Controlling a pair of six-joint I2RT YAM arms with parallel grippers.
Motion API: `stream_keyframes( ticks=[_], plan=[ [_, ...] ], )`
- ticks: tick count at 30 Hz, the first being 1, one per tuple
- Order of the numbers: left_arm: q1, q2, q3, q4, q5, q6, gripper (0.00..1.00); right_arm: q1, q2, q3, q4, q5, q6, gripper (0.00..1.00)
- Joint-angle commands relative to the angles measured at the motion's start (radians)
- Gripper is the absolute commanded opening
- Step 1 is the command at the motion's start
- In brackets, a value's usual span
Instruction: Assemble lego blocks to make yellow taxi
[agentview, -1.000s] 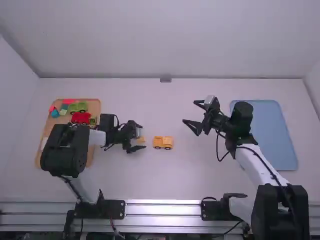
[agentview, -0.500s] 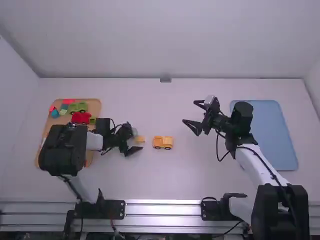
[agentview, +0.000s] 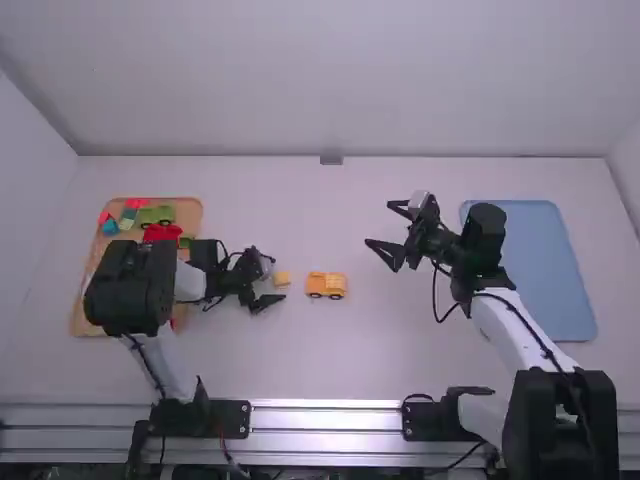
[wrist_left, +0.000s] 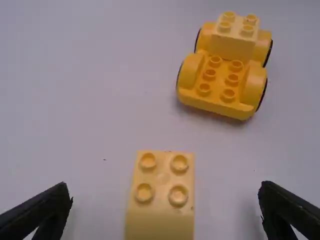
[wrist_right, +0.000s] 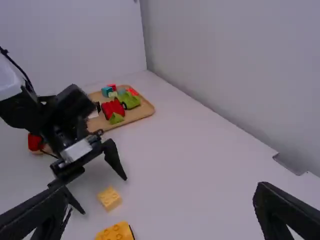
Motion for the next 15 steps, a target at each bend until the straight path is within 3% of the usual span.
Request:
stream_keyframes(
  ticks=[1, 2, 4, 5, 8, 10, 12, 15],
  plan=[
    [-0.002, 0.029, 0.024, -0.018, 0.03, 0.01, 0.99, 0.002, 0.004, -0.008, 0.002, -0.007, 0.003, 0.99],
    [0.0, 0.034, 0.032, -0.026, 0.033, 0.017, 0.98, 0.002, 0.003, -0.008, 0.002, -0.007, 0.002, 0.99],
    [0.002, 0.046, 0.046, -0.026, 0.036, 0.003, 0.81, 0.002, 0.003, -0.008, 0.002, -0.006, 0.002, 0.99],
    [0.002, 0.047, 0.047, -0.025, 0.036, 0.002, 0.8, 0.002, 0.004, -0.008, 0.002, -0.006, 0.003, 0.99],
    [-0.004, 0.054, 0.058, -0.025, 0.034, -0.001, 0.63, 0.002, 0.003, -0.008, 0.002, -0.006, 0.003, 0.99],
    [-0.004, 0.054, 0.057, -0.023, 0.034, -0.002, 0.6, 0.002, 0.003, -0.008, 0.002, -0.006, 0.003, 0.99],
    [-0.004, 0.054, 0.055, -0.024, 0.033, 0.009, 0.41, 0.0, 0.003, -0.008, 0.002, -0.007, 0.003, 0.99],
    [-0.005, 0.054, 0.056, -0.026, 0.03, 0.005, 0.37, 0.0, 0.003, -0.008, 0.002, -0.006, 0.002, 0.99]
  ],
)
